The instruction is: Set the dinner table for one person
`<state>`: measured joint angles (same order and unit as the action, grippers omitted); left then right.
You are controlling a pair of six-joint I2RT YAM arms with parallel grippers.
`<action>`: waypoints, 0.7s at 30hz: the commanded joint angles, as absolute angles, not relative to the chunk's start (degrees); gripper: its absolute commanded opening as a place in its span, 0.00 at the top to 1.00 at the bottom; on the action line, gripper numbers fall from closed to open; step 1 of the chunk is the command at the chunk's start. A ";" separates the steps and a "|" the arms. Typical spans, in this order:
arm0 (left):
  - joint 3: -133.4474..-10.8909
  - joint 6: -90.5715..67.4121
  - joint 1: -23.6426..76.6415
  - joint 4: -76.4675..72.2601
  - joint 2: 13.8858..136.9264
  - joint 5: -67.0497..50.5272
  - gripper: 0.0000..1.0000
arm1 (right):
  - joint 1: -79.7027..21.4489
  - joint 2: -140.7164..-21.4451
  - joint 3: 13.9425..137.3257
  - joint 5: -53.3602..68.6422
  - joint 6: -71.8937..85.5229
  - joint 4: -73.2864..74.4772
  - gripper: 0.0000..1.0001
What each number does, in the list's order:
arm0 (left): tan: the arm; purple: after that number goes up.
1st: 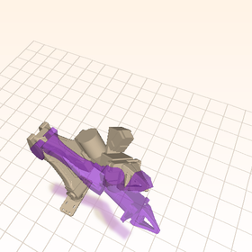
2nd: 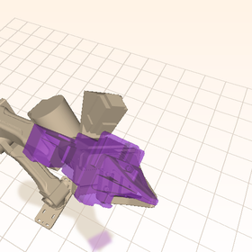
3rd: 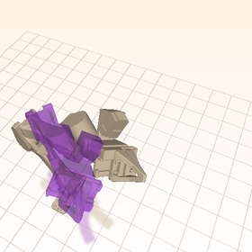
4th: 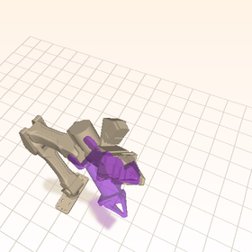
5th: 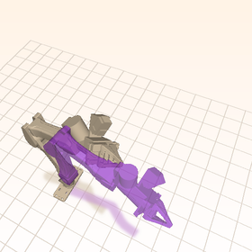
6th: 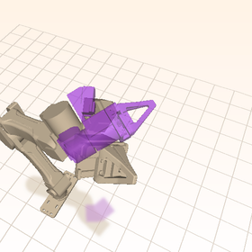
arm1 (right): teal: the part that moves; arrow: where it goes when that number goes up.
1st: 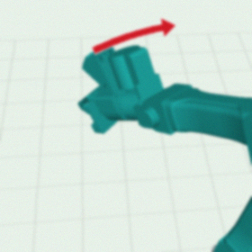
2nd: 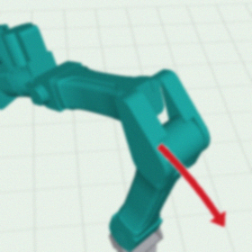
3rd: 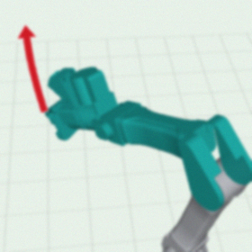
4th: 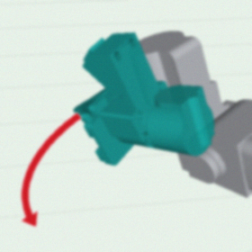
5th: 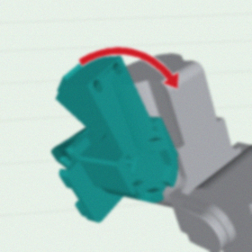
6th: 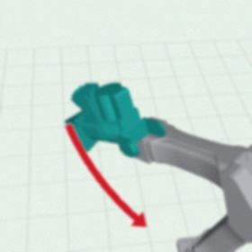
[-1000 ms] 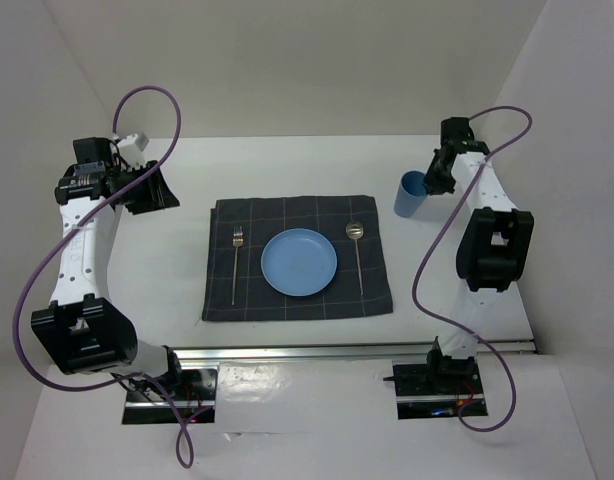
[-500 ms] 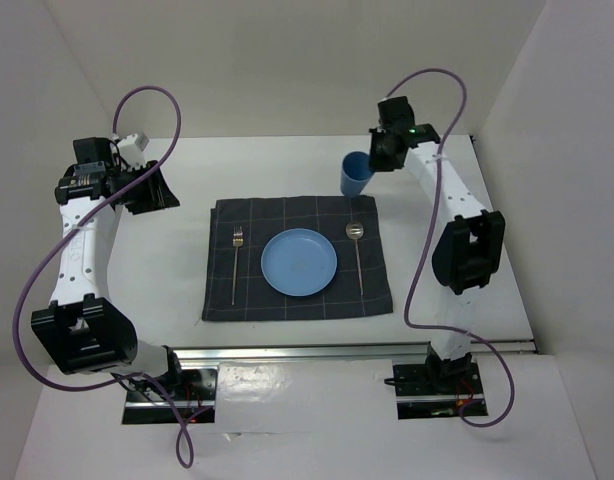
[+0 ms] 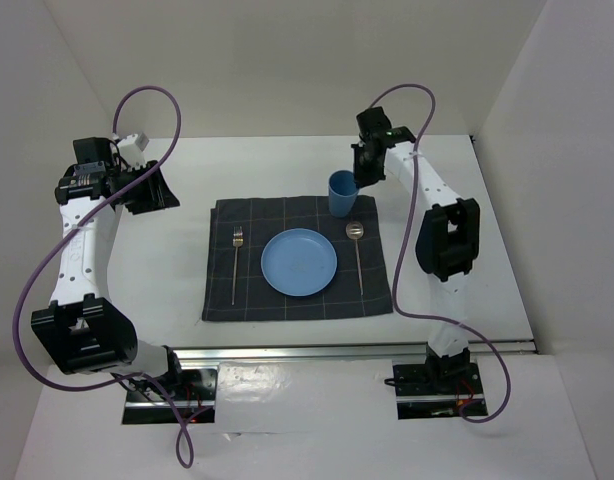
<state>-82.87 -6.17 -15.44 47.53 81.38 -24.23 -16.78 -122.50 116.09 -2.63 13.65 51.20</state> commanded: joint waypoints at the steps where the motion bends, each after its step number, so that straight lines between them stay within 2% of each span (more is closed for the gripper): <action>1: -82.71 -5.45 -15.64 46.49 79.89 -25.05 0.46 | -17.67 -123.22 119.09 -2.99 13.80 53.17 1.00; 3: -82.71 -5.45 -15.64 46.49 79.89 -25.05 0.46 | -18.19 -123.74 119.09 -3.52 13.80 53.70 1.00; 4: -82.71 -5.45 -15.64 46.49 79.89 -25.05 0.46 | -18.19 -123.75 119.09 -2.38 13.19 53.70 0.93; 5: -82.71 -5.45 -15.64 46.49 79.89 -25.05 0.46 | -18.19 -123.75 119.09 -1.50 12.40 53.09 0.77; 10: -82.71 -5.45 -15.64 46.49 79.89 -25.05 0.46 | -18.19 -121.21 119.09 -1.40 12.39 51.07 0.45; 15: -82.71 -4.92 -15.64 46.49 79.89 -25.05 0.46 | -17.67 -114.19 119.71 -5.97 13.01 49.93 0.28; 16: -82.71 -4.92 -15.64 46.49 79.89 -25.05 0.46 | -17.14 -112.17 117.88 -7.72 13.70 49.92 0.26; 18: -82.71 -4.39 -15.64 46.49 79.89 -24.43 0.46 | -14.17 -104.88 114.37 -7.73 15.20 48.60 0.14; 21: -82.71 -3.17 -15.64 46.49 79.89 -23.91 0.46 | -9.16 -94.53 103.74 -0.90 16.61 47.99 0.05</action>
